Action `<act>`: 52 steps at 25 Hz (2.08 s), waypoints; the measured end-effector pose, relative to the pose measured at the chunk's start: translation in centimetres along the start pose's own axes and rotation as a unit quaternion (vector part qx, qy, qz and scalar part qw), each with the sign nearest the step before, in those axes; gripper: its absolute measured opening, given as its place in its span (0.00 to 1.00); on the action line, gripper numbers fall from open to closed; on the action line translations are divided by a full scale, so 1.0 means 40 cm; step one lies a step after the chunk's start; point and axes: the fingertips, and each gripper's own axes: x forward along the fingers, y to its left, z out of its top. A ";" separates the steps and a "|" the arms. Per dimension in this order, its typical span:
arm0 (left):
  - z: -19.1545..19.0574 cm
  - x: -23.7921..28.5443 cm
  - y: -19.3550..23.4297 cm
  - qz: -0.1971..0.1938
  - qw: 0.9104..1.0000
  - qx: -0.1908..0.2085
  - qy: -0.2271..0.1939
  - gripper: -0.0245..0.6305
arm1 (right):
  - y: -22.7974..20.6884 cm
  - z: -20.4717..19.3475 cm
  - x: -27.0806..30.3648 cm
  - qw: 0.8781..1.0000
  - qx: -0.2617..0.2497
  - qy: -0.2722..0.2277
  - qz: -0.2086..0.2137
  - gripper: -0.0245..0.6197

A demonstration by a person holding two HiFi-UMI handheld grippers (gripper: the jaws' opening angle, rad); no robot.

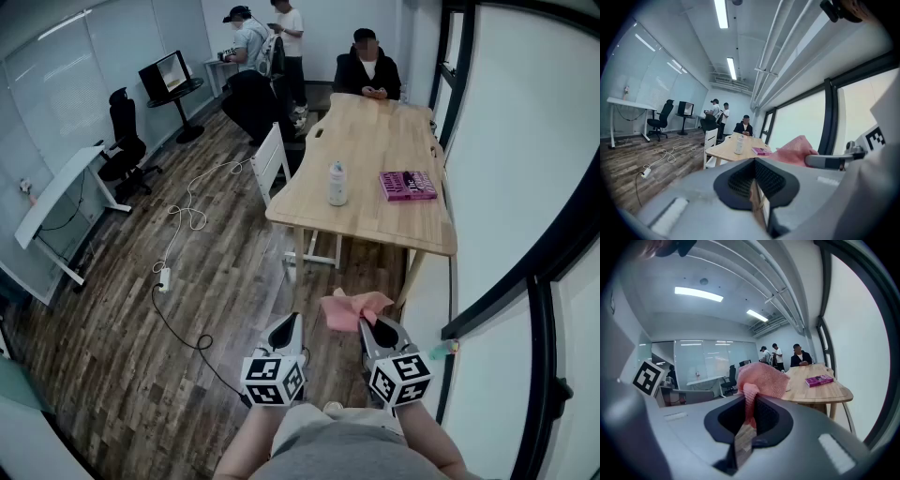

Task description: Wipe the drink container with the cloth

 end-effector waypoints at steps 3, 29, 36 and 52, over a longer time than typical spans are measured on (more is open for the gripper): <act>-0.003 0.009 -0.009 -0.001 1.000 0.000 0.000 0.04 | -0.009 0.000 -0.002 1.000 -0.002 0.000 0.000 0.07; 0.018 0.066 -0.012 0.020 1.000 -0.005 -0.002 0.04 | -0.042 0.029 0.064 0.999 0.005 0.002 0.034 0.08; 0.019 0.098 -0.012 0.020 1.000 -0.004 0.004 0.04 | -0.070 0.031 0.085 0.999 0.016 0.004 0.031 0.08; 0.049 0.296 0.060 0.003 1.000 -0.016 0.019 0.04 | -0.184 0.062 0.245 1.000 0.015 0.011 0.013 0.08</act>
